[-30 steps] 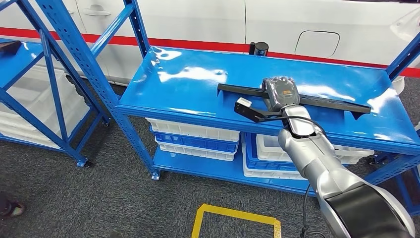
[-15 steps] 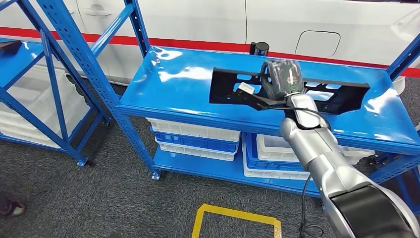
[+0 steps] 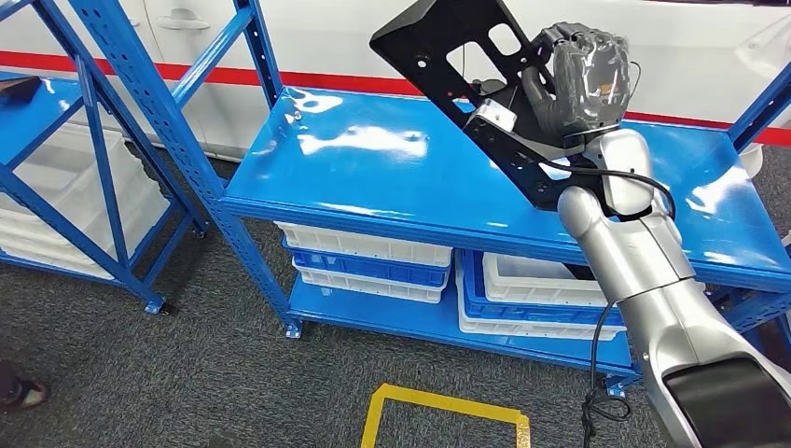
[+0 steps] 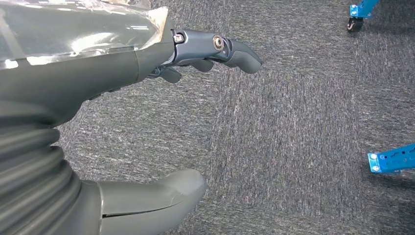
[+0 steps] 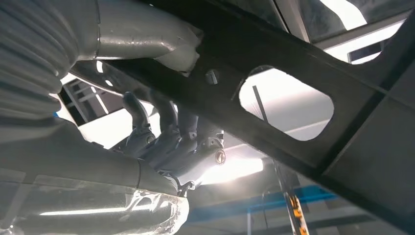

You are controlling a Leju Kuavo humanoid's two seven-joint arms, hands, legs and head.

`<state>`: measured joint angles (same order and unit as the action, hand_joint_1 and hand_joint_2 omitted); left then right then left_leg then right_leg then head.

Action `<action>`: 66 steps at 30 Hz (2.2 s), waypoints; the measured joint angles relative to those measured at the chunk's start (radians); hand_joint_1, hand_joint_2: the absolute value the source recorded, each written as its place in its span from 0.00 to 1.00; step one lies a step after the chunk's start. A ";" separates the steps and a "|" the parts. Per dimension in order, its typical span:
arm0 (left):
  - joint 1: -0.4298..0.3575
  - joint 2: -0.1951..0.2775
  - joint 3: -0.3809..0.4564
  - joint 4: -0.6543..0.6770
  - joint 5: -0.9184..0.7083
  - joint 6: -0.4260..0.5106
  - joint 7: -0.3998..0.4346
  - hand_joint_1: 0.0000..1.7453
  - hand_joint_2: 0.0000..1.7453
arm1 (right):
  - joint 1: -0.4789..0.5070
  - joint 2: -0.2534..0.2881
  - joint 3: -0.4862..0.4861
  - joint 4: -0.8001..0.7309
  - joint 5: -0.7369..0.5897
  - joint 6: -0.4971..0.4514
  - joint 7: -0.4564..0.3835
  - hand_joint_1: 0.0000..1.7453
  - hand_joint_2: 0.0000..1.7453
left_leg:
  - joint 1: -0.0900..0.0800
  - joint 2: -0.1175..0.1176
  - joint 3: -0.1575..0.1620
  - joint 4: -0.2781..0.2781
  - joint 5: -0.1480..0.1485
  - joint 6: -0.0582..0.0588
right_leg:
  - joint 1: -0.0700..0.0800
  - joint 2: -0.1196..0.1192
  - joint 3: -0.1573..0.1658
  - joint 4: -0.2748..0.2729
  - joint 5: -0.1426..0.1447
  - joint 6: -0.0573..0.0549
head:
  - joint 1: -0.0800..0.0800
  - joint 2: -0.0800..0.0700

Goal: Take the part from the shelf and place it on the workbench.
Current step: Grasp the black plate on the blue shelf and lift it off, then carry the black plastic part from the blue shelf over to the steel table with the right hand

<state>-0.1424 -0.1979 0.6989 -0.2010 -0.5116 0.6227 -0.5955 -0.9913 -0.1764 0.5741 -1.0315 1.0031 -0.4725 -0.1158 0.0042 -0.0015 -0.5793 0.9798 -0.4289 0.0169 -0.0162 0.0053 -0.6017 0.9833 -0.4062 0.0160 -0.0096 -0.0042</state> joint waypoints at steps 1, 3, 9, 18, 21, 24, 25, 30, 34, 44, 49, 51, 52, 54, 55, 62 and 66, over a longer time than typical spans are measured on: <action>0.000 0.000 0.000 0.000 -0.001 0.000 0.000 0.00 1.00 | 0.001 -0.003 0.000 -0.009 0.001 0.000 0.001 0.84 1.00 | 0.000 0.000 0.000 0.000 0.000 0.000 | 0.000 0.000 0.000 0.000 0.000 0.000 | 0.000 0.000; 0.000 -0.001 0.000 0.000 -0.003 0.000 0.002 0.00 1.00 | 0.004 -0.009 -0.001 -0.027 0.002 -0.004 0.006 0.83 1.00 | 0.000 0.000 0.000 0.000 0.000 0.000 | 0.000 0.000 0.000 0.000 0.000 0.000 | 0.000 0.000; 0.000 -0.004 -0.001 0.000 -0.007 0.004 0.008 0.00 1.00 | 0.006 -0.024 -0.015 -0.080 0.013 -0.009 0.025 0.85 1.00 | 0.000 0.000 0.000 0.000 0.000 0.000 | 0.000 0.000 0.000 0.000 0.000 0.000 | 0.000 0.000; -0.006 -0.009 -0.016 0.000 -0.024 -0.037 0.006 0.00 1.00 | 0.036 -0.033 -0.026 -0.124 0.066 0.012 0.052 0.87 1.00 | 0.000 0.000 0.000 0.000 0.000 0.000 | 0.000 0.000 0.000 0.000 0.000 0.000 | 0.000 0.000; -0.009 -0.009 -0.019 0.000 -0.023 -0.045 0.017 0.00 1.00 | 0.039 -0.033 -0.029 -0.128 0.075 0.016 0.051 0.87 1.00 | 0.000 0.000 0.000 0.000 0.000 0.000 | 0.000 0.000 0.000 0.000 0.000 0.000 | 0.000 0.000; -0.010 -0.009 -0.019 0.000 -0.013 -0.052 0.039 0.00 1.00 | 0.041 -0.032 -0.030 -0.129 0.080 0.012 0.051 0.87 1.00 | 0.000 0.000 0.000 0.000 0.000 0.000 | 0.000 0.000 0.000 0.000 0.000 0.000 | 0.000 0.000; -0.010 -0.009 -0.018 0.000 -0.008 -0.056 0.045 0.00 1.00 | 0.041 -0.032 -0.031 -0.129 0.078 0.011 0.050 0.87 1.00 | 0.000 0.000 0.000 0.000 0.000 0.000 | 0.000 0.000 0.000 0.000 0.000 0.000 | 0.000 0.000; -0.010 -0.008 -0.010 0.000 0.009 -0.079 0.079 0.00 1.00 | 0.045 -0.034 -0.041 -0.129 0.031 0.035 0.029 0.87 1.00 | 0.000 0.000 0.000 0.000 0.000 0.000 | 0.000 0.000 0.000 0.000 0.000 0.000 | 0.000 0.000; -0.010 -0.006 -0.004 0.000 0.010 -0.089 0.097 0.00 1.00 | 0.045 -0.047 -0.057 -0.129 0.020 0.040 0.018 0.87 1.00 | 0.000 -0.001 0.000 0.000 0.000 0.000 | 0.000 -0.001 0.001 0.000 0.000 0.000 | 0.000 0.000; -0.010 -0.003 -0.001 0.000 -0.008 -0.110 0.167 0.00 1.00 | 0.051 -0.085 -0.092 -0.142 0.019 0.042 0.012 0.87 1.00 | 0.000 -0.001 0.000 0.000 0.000 0.000 | 0.000 -0.001 0.001 0.000 0.000 0.000 | 0.000 0.000; -0.010 -0.001 -0.001 0.000 -0.011 -0.115 0.182 0.00 1.00 | 0.058 -0.100 -0.101 -0.147 0.019 0.043 0.012 0.87 1.00 | 0.000 0.000 0.000 0.000 0.000 0.000 | 0.000 0.000 0.000 0.000 0.000 0.000 | 0.000 0.000; -0.010 -0.001 -0.001 0.000 -0.011 -0.116 0.183 0.00 1.00 | 0.059 -0.103 -0.101 -0.149 0.019 0.043 0.012 0.87 1.00 | 0.000 -0.001 0.000 0.000 0.000 0.000 | 0.000 -0.001 0.001 0.000 0.000 0.000 | 0.000 0.000; -0.010 -0.001 -0.001 0.000 -0.011 -0.117 0.183 0.00 1.00 | 0.060 -0.104 -0.102 -0.149 0.019 0.043 0.012 0.87 1.00 | 0.000 -0.001 0.000 0.000 0.000 0.000 | 0.000 -0.001 0.001 0.000 0.000 0.000 | 0.000 0.000; -0.010 0.000 -0.001 0.000 -0.011 -0.117 0.183 0.00 1.00 | 0.061 -0.105 -0.102 -0.151 0.019 0.043 0.012 0.87 1.00 | 0.000 -0.001 0.000 0.000 0.000 0.000 | 0.000 -0.001 0.001 0.000 0.000 0.000 | 0.000 0.000; -0.010 0.000 -0.001 0.000 -0.011 -0.117 0.183 0.00 1.00 | 0.062 -0.105 -0.102 -0.151 0.019 0.043 0.012 0.87 1.00 | 0.000 -0.001 0.000 0.000 0.000 0.000 | 0.000 -0.001 0.001 0.000 0.000 0.000 | 0.000 0.000; -0.010 0.000 -0.001 0.000 -0.011 -0.117 0.184 0.00 1.00 | 0.063 -0.107 -0.105 -0.153 0.019 0.043 0.012 0.87 1.00 | -0.001 -0.001 0.000 0.000 0.000 0.000 | 0.000 -0.001 0.001 0.000 0.000 0.000 | 0.000 0.000; -0.010 0.000 0.000 0.000 -0.005 -0.134 0.220 0.00 1.00 | 0.063 -0.109 -0.105 -0.153 0.014 0.052 0.002 0.87 1.00 | -0.001 -0.001 0.000 0.000 0.000 0.000 | 0.000 -0.001 0.001 0.000 0.000 0.000 | 0.000 0.000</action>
<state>-0.1523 -0.1975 0.6987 -0.2007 -0.5167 0.4883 -0.3752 -0.9280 -0.2849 0.4690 -1.1847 1.0171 -0.4207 -0.1137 0.0037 -0.0021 -0.5793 0.9798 -0.4291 0.0173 -0.0166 0.0048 -0.6011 0.9832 -0.4062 0.0160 -0.0095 -0.0042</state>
